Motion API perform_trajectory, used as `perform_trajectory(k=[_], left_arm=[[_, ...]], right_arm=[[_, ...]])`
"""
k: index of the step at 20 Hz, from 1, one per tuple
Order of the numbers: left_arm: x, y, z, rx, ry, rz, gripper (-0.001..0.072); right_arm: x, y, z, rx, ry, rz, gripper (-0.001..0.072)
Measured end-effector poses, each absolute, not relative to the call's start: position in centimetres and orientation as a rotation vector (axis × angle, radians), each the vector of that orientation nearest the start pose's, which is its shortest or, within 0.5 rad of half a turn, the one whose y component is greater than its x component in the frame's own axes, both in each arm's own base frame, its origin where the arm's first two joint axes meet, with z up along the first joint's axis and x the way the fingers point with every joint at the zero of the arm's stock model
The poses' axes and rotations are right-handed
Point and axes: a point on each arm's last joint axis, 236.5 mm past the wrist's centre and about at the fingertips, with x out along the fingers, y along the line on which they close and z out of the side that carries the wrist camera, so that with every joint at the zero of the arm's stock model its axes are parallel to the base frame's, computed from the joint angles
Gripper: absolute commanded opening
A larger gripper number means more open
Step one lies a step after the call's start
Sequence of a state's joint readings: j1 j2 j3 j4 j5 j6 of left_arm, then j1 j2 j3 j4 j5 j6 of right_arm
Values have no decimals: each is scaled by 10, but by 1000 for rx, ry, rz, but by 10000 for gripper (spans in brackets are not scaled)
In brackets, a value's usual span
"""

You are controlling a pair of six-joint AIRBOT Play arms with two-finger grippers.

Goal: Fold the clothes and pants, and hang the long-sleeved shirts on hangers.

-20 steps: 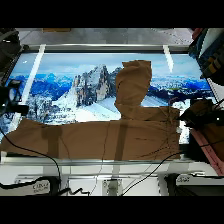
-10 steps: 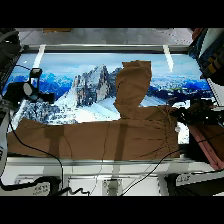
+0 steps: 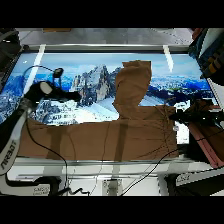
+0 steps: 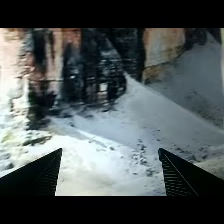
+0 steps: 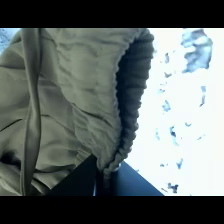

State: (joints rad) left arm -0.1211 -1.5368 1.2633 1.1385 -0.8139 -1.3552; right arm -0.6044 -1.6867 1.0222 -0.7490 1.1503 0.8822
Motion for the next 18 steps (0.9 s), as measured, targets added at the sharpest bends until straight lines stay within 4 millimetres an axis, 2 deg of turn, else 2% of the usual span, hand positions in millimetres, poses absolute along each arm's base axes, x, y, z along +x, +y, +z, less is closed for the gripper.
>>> perform_trajectory(k=[7, 10, 15, 17, 18], left_arm=[[500, -258, -41, -280, 1013, -514, 701], [504, -296, -53, -277, 1010, -559, 700], [503, -331, -75, -296, 1036, -580, 695], [500, -339, -85, -294, 1048, -586, 637], [500, -342, -88, -295, 1049, -587, 638]], right_arm=[[374, -64, -115, 793, 1237, 280, 33], [374, -63, -115, 794, 1236, 282, 33], [374, -63, -115, 794, 1236, 284, 33], [374, -63, -115, 794, 1236, 284, 33], [374, -63, -115, 794, 1236, 284, 33]])
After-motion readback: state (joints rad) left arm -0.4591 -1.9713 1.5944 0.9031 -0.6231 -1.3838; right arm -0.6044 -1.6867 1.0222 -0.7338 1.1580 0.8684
